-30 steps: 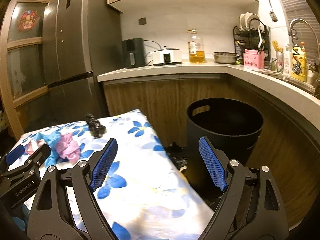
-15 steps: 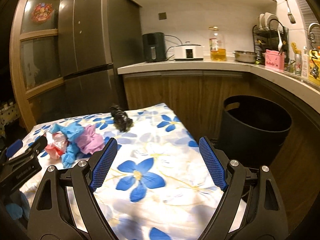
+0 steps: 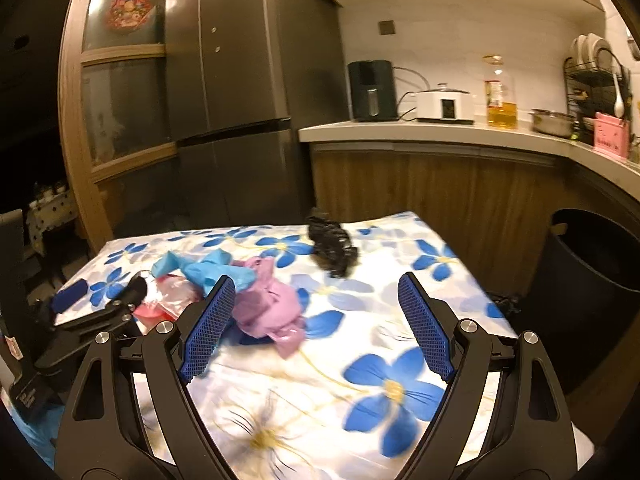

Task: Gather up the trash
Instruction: 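Grasp the red plastic bag with the left tool while the right tool grasps the blue glove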

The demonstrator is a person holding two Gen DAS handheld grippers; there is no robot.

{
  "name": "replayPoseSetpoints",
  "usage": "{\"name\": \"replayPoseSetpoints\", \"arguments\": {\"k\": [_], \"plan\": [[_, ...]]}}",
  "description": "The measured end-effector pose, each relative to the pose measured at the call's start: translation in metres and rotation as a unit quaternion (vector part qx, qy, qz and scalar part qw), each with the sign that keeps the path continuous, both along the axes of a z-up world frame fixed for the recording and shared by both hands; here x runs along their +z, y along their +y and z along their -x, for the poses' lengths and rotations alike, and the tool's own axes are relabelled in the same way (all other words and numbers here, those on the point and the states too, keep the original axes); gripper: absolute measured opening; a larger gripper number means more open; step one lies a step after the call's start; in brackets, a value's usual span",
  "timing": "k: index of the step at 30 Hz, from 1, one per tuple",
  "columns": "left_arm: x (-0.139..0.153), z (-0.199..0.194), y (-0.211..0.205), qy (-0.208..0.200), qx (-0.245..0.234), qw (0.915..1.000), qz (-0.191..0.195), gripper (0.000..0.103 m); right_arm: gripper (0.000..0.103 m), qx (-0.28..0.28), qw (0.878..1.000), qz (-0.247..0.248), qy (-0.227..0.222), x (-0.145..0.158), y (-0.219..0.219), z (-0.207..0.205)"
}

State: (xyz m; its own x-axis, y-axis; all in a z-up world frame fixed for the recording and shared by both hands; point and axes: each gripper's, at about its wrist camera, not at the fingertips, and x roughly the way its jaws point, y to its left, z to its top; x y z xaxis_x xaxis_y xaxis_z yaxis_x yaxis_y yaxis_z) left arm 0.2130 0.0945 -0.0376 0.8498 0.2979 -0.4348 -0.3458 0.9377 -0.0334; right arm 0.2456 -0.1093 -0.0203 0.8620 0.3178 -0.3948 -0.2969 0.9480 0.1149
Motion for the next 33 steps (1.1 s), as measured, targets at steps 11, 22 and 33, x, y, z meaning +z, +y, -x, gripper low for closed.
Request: {"name": "replayPoseSetpoints", "arguments": {"k": [11, 22, 33], "plan": [[-0.022, -0.024, 0.014, 0.054, -0.037, 0.9962, 0.057, 0.036, 0.075, 0.049, 0.998, 0.020, 0.016, -0.015, 0.048, -0.025], [-0.018, -0.002, 0.024, 0.021, -0.033, 0.9956, 0.086, 0.015, 0.029, 0.086, 0.994, 0.046, 0.040, -0.032, 0.078, -0.034], [-0.012, 0.022, 0.031, -0.005, -0.018, 0.9949, 0.099, 0.013, 0.001, 0.101, 0.995, 0.019, 0.006, -0.005, 0.068, -0.017]]}}
